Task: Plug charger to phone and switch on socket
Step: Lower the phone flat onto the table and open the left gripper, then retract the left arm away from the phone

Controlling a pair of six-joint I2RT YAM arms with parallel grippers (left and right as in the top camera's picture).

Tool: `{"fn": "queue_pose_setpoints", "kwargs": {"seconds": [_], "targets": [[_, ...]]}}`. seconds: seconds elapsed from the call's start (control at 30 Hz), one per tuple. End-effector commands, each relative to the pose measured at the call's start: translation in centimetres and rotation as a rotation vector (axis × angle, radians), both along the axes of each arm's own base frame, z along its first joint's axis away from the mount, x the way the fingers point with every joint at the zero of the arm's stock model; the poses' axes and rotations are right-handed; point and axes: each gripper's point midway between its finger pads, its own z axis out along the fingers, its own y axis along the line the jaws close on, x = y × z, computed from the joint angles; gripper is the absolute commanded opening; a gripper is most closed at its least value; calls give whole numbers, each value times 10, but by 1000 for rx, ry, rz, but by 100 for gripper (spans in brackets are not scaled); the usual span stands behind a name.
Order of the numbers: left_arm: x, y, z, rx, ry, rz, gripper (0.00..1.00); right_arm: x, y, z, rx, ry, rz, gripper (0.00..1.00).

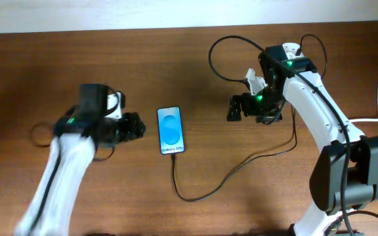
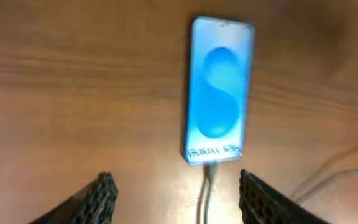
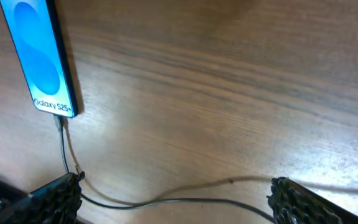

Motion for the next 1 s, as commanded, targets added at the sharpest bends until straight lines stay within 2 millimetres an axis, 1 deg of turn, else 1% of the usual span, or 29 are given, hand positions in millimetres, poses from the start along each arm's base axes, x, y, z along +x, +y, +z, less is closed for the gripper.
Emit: {"fn": "queue_pose_setpoints", "kwargs": {"seconds": [0.0, 0.1, 0.17, 0.2, 0.3, 0.33, 0.37, 0.4, 0.5, 0.53, 0.67, 0.73, 0.83, 0.97], "targets": [[-28, 18, 81, 112, -245, -30, 70, -12, -5, 5, -15, 45, -5, 98], [-53, 29, 102, 157, -299, -5, 75, -26, -7, 8, -24, 98, -5, 98], [-71, 34, 114, 179, -328, 11, 75, -33, -8, 11, -26, 119, -5, 98], [-84, 37, 120, 186, -344, 17, 75, -36, -8, 14, -27, 124, -6, 98], [-111, 49, 129, 236, -374, 51, 72, -44, -9, 23, -28, 129, -6, 98], [-119, 53, 132, 250, -388, 65, 73, -48, -10, 28, -28, 129, -6, 98], [-125, 52, 136, 242, -410, 70, 77, -51, -11, 33, -29, 128, -13, 98], [-133, 51, 142, 229, -442, 68, 79, -54, -11, 38, -28, 127, -20, 98], [-154, 51, 153, 217, -516, 74, 79, -66, -13, 54, -31, 117, -41, 98], [-159, 51, 156, 215, -538, 77, 79, -70, -16, 58, -44, 120, -62, 98], [-178, 47, 168, 184, -630, 61, 79, -89, -39, 76, -161, 115, -168, 98], [-184, 46, 171, 175, -658, 59, 80, -100, -49, 90, -204, 79, -210, 98], [-189, 43, 171, 160, -672, 49, 80, -116, -59, 114, -223, 5, -278, 99], [-192, 30, 170, 133, -680, -47, 77, -136, -64, 140, -203, -92, -341, 98]]}}
